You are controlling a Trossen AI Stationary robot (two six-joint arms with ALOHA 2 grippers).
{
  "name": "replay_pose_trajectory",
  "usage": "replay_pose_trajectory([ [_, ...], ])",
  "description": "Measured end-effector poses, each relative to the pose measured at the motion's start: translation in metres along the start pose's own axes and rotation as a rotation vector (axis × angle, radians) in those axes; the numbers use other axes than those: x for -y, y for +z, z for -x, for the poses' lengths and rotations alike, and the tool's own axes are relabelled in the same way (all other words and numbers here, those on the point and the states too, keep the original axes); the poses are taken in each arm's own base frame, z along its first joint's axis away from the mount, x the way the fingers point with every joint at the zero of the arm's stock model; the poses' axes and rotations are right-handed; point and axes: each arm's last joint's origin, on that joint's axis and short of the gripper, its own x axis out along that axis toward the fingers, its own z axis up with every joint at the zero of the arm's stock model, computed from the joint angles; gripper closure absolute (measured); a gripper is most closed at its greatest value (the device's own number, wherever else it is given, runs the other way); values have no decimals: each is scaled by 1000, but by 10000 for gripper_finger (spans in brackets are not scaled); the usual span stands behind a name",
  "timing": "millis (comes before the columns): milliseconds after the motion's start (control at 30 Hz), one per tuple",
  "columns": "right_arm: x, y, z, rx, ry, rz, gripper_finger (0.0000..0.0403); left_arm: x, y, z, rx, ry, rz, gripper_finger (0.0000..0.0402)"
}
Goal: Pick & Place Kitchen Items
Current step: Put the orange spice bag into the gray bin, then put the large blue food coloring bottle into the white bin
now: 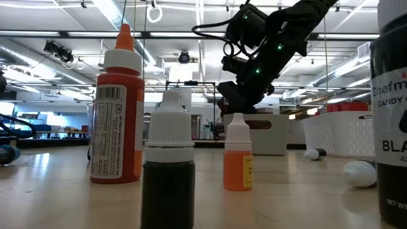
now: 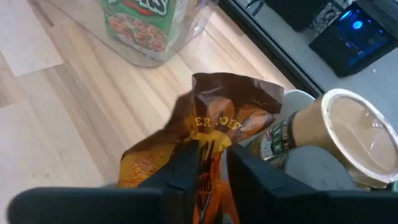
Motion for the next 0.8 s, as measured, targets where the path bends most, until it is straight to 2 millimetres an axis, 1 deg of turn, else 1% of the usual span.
replay_pose_trajectory([
  [100, -1, 0, 2, 3, 5, 4, 291, 0, 0, 0, 0, 0, 4, 166],
  [200, -2, 2, 10, 9, 28, 8, 281, 0, 0, 0, -1, 0, 5, 166],
  [367, 2, 9, 33, 37, 34, 18, 277, 0, 0, 0, -2, -1, 5, 166],
  [533, 9, 25, 56, 144, 63, -8, 277, 0, 0, 0, -2, -1, 5, 166],
  [600, 10, 28, 60, 163, 92, -22, 277, 0, 0, 0, -2, -1, 5, 166],
  [800, 6, 29, 60, 154, 205, -32, 285, 1, -2, 0, -17, -6, 30, 166],
])
